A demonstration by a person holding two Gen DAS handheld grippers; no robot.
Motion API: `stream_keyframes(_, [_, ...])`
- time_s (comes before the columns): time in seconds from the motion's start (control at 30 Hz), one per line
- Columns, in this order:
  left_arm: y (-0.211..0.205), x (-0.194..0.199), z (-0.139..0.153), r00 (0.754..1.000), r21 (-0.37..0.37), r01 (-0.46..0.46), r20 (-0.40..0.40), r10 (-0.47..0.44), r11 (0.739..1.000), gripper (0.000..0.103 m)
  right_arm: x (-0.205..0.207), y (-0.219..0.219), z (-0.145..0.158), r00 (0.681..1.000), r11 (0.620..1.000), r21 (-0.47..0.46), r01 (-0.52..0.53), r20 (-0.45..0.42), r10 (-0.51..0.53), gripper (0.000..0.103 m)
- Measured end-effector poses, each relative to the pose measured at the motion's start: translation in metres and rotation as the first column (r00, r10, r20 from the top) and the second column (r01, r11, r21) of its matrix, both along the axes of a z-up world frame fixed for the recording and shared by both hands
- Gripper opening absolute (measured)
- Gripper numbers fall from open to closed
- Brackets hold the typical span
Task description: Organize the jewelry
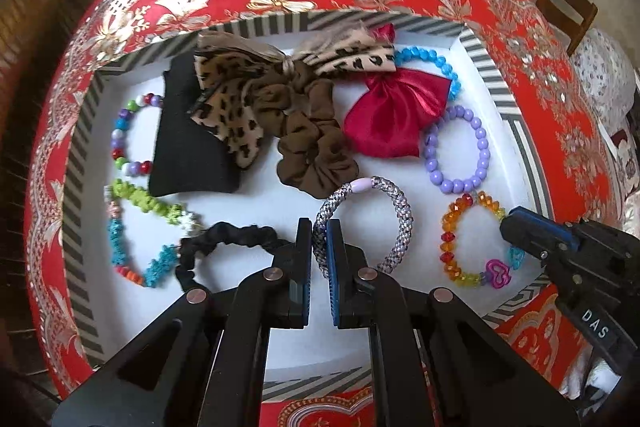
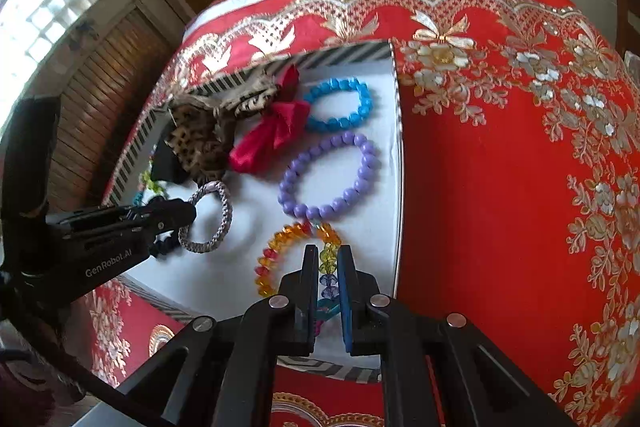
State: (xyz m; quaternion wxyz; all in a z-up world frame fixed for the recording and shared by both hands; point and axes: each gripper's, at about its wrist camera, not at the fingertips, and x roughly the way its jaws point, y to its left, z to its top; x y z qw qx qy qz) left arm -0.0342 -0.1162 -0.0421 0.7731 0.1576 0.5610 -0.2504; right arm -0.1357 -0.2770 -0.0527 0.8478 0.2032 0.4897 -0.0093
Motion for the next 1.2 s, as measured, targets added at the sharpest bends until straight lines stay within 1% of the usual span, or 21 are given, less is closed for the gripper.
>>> stream_keyframes(0.13, [-0.002,0.0,-0.006,1.0,0.01,0.0,-0.014,0.0,1.0,0.006,0.003,0.005,-0.004,1.0,1.0,-0.008,-0.018,-0.01,0.017,0.008])
stream_keyframes(0.43, [-0.003,0.0,-0.007,1.0,0.02,-0.018,0.0,0.018,1.0,0.006,0.008,0.009,-0.007,0.999,0.999,-0.031,-0.04,-0.026,0.039,0.008])
stream_keyframes(0.5, [-0.001,0.0,-0.006,1.0,0.018,-0.022,0.001,0.022,1.0,0.009,0.009,0.01,-0.007,0.999,0.999,-0.036,-0.041,-0.032,0.04,0.01])
stream_keyframes(0.53, [-0.001,-0.001,-0.006,1.0,0.016,-0.025,0.001,0.025,1.0,0.012,0.009,0.01,-0.006,0.999,0.999,-0.033,-0.043,-0.03,0.042,0.012])
stream_keyframes(0.6, [0.001,-0.001,-0.005,0.999,-0.004,-0.033,-0.01,0.033,0.999,0.033,0.009,0.011,-0.005,0.999,0.999,-0.022,-0.047,-0.02,0.047,0.024])
stream_keyframes(0.67, [0.005,-0.001,-0.003,0.999,-0.02,-0.044,-0.015,0.044,0.999,0.039,0.008,0.013,-0.003,0.999,0.999,-0.016,-0.05,-0.012,0.05,0.031])
stream_keyframes(0.9, [0.013,-0.006,0.007,0.998,-0.028,-0.065,0.01,0.065,0.997,0.042,0.001,0.02,0.006,0.998,0.998,-0.017,-0.063,0.013,0.063,0.031])
stream_keyframes(1.07, [0.022,-0.012,0.02,0.995,-0.033,-0.084,0.047,0.086,0.996,0.042,-0.005,0.021,0.014,0.998,0.999,-0.02,-0.05,0.043,0.051,0.032])
stream_keyframes(1.2, [0.028,-0.015,0.027,0.992,-0.05,-0.108,0.058,0.111,0.993,0.042,-0.009,0.023,0.021,0.997,0.999,-0.022,-0.037,0.065,0.038,0.032])
